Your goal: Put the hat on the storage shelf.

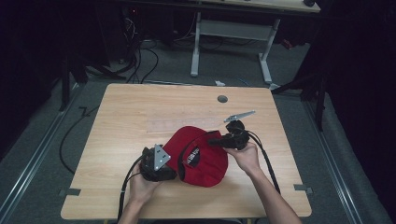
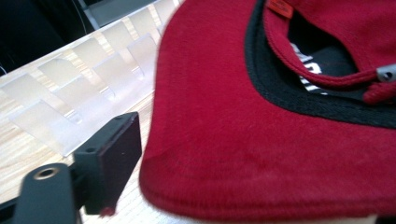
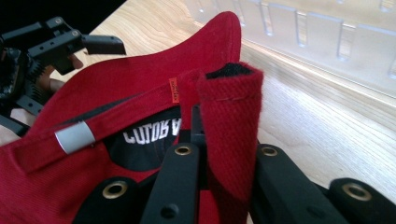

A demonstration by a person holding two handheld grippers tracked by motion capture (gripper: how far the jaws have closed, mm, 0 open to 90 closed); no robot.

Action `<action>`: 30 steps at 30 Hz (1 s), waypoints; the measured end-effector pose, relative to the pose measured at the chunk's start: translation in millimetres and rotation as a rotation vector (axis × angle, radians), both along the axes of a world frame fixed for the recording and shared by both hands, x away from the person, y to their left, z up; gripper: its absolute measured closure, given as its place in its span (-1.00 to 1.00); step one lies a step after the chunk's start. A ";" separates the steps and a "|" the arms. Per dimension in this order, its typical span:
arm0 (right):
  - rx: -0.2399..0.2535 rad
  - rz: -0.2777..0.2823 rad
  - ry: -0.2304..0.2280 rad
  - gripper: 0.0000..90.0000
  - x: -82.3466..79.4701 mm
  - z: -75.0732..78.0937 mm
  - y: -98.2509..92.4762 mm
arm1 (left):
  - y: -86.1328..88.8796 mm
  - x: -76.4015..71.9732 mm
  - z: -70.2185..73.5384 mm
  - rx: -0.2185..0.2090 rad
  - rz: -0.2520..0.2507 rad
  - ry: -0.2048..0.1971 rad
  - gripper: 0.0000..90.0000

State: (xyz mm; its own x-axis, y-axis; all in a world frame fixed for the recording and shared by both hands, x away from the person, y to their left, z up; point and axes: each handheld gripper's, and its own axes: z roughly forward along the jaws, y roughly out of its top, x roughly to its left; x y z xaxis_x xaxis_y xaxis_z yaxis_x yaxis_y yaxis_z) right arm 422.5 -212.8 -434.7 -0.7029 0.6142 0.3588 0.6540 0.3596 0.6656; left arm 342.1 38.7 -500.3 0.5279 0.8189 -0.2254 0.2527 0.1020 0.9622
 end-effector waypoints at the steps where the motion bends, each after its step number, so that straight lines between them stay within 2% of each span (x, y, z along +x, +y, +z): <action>1: 0.004 0.001 0.002 0.89 -0.3 0.0 0.7 | 0.1 -0.7 -0.2 0.007 -0.002 -0.003 -0.54; 3: 0.013 0.008 0.006 0.89 0.2 -1.0 1.2 | 1.3 -1.0 0.2 0.013 -0.008 -0.003 -0.36; 7: 0.013 0.021 0.014 0.88 0.3 -2.5 2.2 | 2.7 -1.6 0.2 0.037 -0.035 0.003 -0.18; 11: 0.019 0.026 0.024 0.87 1.4 -4.5 2.2 | 5.0 -3.3 2.1 0.033 -0.066 0.011 0.04; 18: 0.051 0.040 0.025 0.83 4.8 -7.5 1.3 | 11.5 -6.4 11.3 0.029 -0.116 0.040 0.28; 20: 0.061 0.038 0.020 0.82 6.3 -8.3 1.5 | 12.6 -6.8 14.1 0.023 -0.139 0.060 0.38; 26: 0.076 0.005 0.011 0.75 9.1 -9.9 -0.5 | 14.6 -8.1 22.2 0.012 -0.187 0.079 0.66; 28: 0.079 0.000 -0.003 0.72 10.4 -8.9 -2.1 | 13.9 -9.3 23.9 0.031 -0.196 0.069 0.70; 29: 0.079 -0.011 -0.009 0.69 10.4 -7.8 -3.1 | 14.7 -9.6 24.7 0.035 -0.202 0.069 0.79; 30: 0.083 -0.016 -0.016 0.67 10.6 -7.5 -4.2 | 15.4 -9.9 25.8 0.021 -0.208 0.070 0.85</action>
State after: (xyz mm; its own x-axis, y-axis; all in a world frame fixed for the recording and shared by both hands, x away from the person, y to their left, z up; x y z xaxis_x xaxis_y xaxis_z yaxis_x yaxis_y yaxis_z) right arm 433.1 -217.0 -442.2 -0.6995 0.5935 0.3981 0.6482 0.2923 0.7032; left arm 332.2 54.1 -474.4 0.6697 0.6988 -0.2514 0.3321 0.0210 0.9430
